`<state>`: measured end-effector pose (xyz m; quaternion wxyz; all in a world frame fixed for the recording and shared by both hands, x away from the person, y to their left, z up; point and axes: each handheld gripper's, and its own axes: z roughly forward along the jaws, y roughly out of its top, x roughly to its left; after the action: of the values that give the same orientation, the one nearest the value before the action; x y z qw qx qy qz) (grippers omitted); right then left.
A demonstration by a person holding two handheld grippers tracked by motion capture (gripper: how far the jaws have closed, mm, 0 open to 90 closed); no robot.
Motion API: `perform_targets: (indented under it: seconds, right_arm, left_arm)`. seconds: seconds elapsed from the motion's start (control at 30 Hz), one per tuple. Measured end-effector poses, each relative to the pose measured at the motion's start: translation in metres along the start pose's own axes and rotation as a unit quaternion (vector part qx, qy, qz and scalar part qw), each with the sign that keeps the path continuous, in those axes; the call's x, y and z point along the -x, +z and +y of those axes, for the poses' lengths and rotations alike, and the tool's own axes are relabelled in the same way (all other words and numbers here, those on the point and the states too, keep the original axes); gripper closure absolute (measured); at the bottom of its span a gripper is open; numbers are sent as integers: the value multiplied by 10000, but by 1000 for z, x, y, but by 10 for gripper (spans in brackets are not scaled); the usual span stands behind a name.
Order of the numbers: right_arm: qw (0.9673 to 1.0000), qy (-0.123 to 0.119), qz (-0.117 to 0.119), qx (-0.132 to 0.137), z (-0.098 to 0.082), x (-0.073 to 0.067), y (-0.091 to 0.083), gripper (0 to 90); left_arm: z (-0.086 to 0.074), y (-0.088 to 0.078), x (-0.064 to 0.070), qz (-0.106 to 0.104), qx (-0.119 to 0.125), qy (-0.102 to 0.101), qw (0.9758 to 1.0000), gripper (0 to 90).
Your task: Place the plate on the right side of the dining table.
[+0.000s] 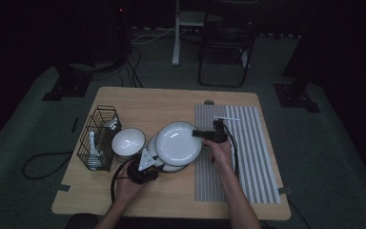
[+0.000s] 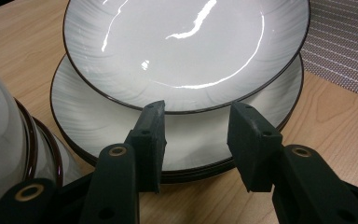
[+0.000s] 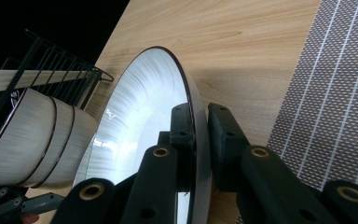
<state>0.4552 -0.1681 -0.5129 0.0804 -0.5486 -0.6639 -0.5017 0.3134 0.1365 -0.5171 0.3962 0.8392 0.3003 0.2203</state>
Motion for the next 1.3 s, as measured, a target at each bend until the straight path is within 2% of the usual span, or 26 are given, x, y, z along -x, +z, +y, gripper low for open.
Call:
perform_targets:
  seconds: [0.17, 0.73, 1.3]
  right_arm:
    - [9999, 111, 61, 57, 1, 3, -3, 814]
    - [9994, 158, 131, 271, 6, 3, -18, 811]
    - [9987, 182, 48, 473, 12, 7, -37, 804]
  left_arm:
    - [0, 0, 0, -1, 1, -1, 10000, 575]
    - [0, 1, -1, -19, 13, -23, 10000, 576]
    - [-1, 1, -1, -14, 13, -19, 10000, 575]
